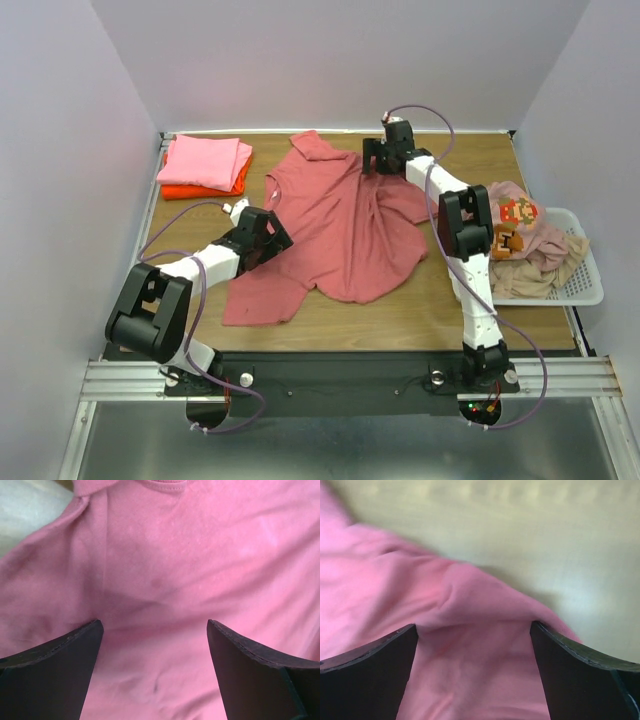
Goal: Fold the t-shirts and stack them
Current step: Flatten the tshirt out
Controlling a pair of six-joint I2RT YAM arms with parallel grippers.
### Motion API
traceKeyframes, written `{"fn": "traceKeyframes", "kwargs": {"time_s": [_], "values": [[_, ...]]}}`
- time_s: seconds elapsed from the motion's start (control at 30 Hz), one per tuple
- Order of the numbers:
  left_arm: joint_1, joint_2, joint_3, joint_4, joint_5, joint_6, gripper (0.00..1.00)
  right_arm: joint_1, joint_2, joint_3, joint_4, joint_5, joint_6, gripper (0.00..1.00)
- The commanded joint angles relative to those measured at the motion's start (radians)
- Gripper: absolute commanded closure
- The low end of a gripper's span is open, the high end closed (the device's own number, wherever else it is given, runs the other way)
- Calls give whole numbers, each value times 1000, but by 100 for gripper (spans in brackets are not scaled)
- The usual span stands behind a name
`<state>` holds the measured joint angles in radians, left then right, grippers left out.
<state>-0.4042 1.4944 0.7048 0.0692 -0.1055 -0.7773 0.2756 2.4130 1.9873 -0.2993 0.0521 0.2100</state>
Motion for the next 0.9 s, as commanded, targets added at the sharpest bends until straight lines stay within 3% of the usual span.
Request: {"fn": "traceKeyframes", "kwargs": {"time_s": [0.0, 0.13, 0.2, 0.33, 0.53, 0.7, 0.87], "values": [[2, -22, -82, -112, 46, -37, 2, -18, 147, 174, 2, 11, -162, 0], [1, -42, -77, -111, 62, -37, 2, -26, 273, 432, 5, 50, -230, 0], [1, -49, -68, -121, 47, -33, 2, -26, 310, 482, 15, 77, -257, 0], [1, -77, -64, -146, 27, -37, 2, -26, 290, 504, 103, 62, -337, 0], [1, -91, -22, -152, 3, -16, 1, -23, 135, 450, 137, -127, -331, 0], [1, -140, -5, -169, -25, -5, 2, 0, -156, 169, 134, -111, -144, 0], [1, -266, -50, -239, -76, -28, 2, 68, -532, -352, 115, 21, 84, 0]]}}
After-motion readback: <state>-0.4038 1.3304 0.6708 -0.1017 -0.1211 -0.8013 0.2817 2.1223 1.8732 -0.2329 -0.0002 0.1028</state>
